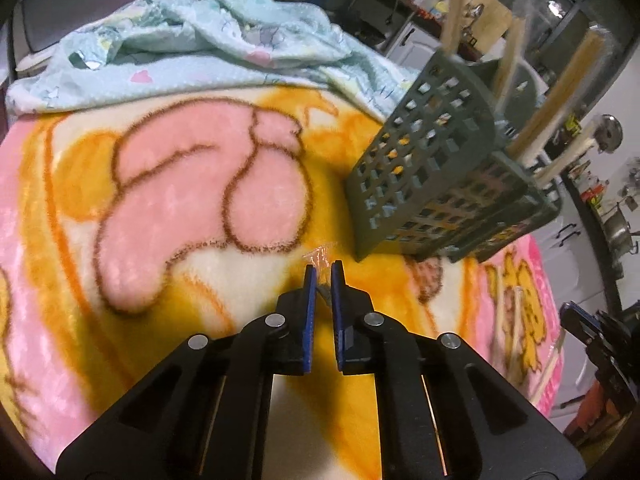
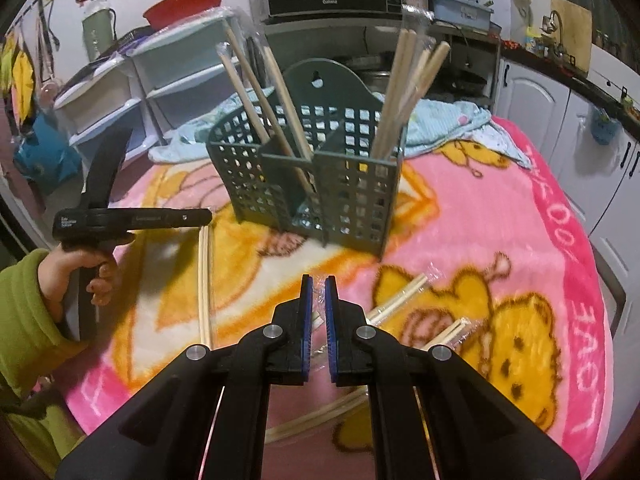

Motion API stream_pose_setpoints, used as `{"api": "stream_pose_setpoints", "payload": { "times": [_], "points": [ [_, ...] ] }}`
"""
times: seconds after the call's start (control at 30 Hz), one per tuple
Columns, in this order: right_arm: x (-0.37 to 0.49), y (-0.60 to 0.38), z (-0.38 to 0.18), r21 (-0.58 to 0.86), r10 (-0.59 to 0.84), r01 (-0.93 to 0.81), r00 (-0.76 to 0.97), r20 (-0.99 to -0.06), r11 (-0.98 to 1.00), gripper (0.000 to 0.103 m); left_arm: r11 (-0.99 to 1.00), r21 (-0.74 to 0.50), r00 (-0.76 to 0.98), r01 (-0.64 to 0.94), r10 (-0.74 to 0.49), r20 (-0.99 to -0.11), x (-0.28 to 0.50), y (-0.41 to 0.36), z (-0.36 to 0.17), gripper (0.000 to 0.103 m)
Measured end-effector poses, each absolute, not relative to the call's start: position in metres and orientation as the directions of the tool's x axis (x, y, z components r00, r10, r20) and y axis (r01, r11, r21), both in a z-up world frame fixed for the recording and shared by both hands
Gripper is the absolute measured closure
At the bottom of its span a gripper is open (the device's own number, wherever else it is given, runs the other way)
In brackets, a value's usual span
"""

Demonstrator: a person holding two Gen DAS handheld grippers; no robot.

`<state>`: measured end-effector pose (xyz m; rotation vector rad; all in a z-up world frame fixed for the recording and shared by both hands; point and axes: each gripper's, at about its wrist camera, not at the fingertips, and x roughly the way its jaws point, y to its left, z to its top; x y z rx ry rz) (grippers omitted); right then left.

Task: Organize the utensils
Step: 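Lift both held chopsticks upright toward the green caddy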

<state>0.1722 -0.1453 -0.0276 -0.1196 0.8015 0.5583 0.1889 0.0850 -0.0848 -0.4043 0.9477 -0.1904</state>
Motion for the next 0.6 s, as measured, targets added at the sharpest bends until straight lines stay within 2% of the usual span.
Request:
{"api": "stream_pose_setpoints", "payload": {
  "times": [0.6],
  "points": [
    [0.156,-0.143,0.004,0.106,0.466,-0.531,0.609,-0.642,0.841,0.097,0.872,-0.458,0.675,0.170,-0.442,-0.590,0.143,0.056,-0.002,0.100]
  ]
}}
